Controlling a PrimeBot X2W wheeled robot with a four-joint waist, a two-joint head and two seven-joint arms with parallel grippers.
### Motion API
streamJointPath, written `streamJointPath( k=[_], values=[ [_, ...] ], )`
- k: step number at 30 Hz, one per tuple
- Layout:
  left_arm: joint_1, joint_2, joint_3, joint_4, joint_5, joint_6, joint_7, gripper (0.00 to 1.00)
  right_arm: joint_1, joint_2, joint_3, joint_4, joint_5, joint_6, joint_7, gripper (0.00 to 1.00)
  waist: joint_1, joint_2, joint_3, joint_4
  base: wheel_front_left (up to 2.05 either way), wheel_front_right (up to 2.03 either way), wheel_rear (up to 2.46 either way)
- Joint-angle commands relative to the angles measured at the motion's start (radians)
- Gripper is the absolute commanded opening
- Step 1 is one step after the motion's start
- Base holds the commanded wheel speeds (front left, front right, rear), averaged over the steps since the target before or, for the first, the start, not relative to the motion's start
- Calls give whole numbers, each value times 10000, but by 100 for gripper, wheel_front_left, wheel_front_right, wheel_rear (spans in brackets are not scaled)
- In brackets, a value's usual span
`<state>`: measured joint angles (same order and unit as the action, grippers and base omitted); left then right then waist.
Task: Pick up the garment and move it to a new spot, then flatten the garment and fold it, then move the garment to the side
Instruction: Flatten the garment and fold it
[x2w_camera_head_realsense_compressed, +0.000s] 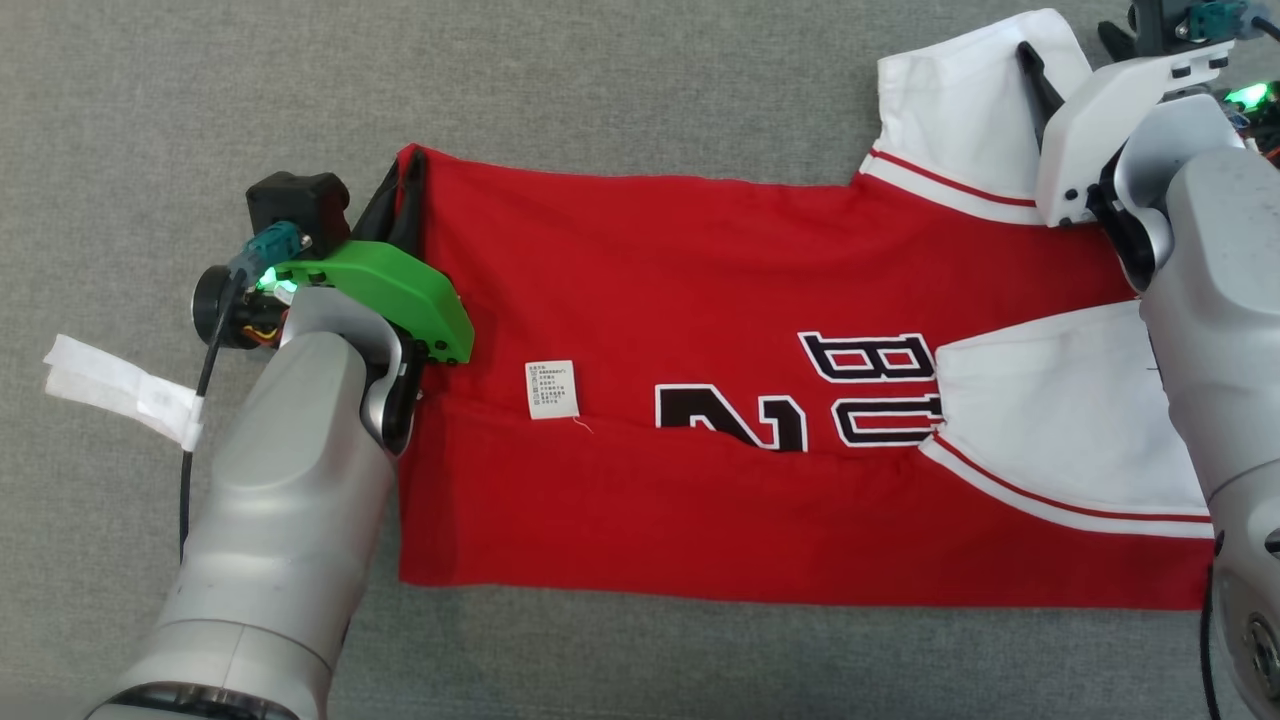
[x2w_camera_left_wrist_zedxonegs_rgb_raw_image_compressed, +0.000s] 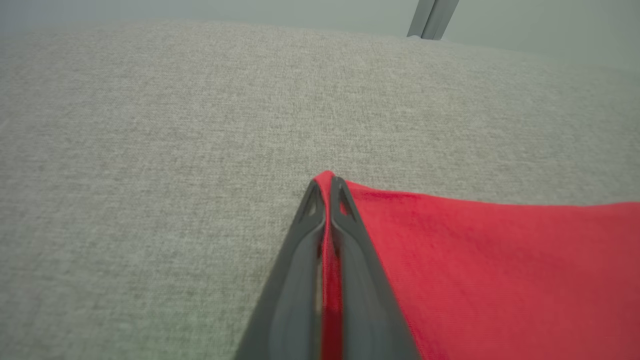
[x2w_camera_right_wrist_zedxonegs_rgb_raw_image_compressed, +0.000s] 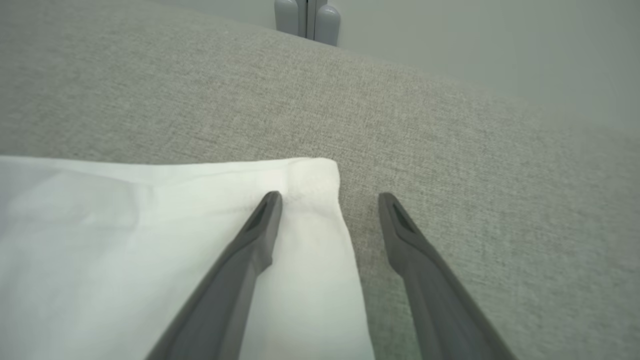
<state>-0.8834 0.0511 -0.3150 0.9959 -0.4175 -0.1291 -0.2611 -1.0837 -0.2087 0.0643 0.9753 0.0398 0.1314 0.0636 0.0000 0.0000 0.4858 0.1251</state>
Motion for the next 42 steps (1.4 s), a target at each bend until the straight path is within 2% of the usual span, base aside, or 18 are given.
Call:
streamJointPath(
  k=[1,2,4,11,15,23,24,25,26,28,35,42],
  values=[
    [-27,37,-18,-96,-68,-15,-47,0,-133,30,-48,228,-70,-17,18,25,0,0,135,130,0,0,0],
    [1,35,-42,-125,-111,-16,-48,0,-162,33,-61,345,-96,-17,-21,0,0,0,141,129,0,0,0],
    [56,36,-68,-198,-182,-17,-48,0,-199,-58,-281,477,-178,-18,-356,0,0,0,141,104,0,0,0],
    [503,163,570,-1452,-48,-9,-49,0,-497,-82,-1433,-14,-1091,-18,-2834,0,0,0,-107,-122,0,0,0],
    [1092,162,1016,-2023,188,13,-40,0,-166,264,-1927,-53,-1354,-18,-3186,0,0,0,-411,-245,0,0,0],
    [1557,136,1257,-1893,434,1,-39,0,162,573,-2239,507,-1337,-18,-3277,0,0,0,-675,-426,0,0,0],
    [1591,131,1290,-1854,458,0,-39,0,186,606,-2260,554,-1322,-19,-3285,31,0,0,-720,-442,0,0,0],
    [1593,128,1329,-1831,470,0,-39,0,186,613,-2264,559,-1323,-19,-3281,89,0,0,-743,-458,0,0,0],
    [1608,128,1386,-1814,513,-1,-39,0,230,636,-2267,535,-1306,-19,-3283,100,0,0,-791,-488,0,0,0],
    [1646,178,1517,-1915,653,87,-39,100,361,687,-2321,332,-1215,-19,-3293,100,0,0,-880,-540,0,0,0],
    [2260,282,1960,-2812,1412,337,-38,100,1557,895,-2297,-1573,-655,-19,-3290,100,0,0,-1379,-727,0,0,0],
    [3806,314,2335,-3574,2113,295,-38,100,3892,1178,-2237,-3132,68,-19,-3292,100,0,0,-2532,-1045,0,0,0]
  ],
)
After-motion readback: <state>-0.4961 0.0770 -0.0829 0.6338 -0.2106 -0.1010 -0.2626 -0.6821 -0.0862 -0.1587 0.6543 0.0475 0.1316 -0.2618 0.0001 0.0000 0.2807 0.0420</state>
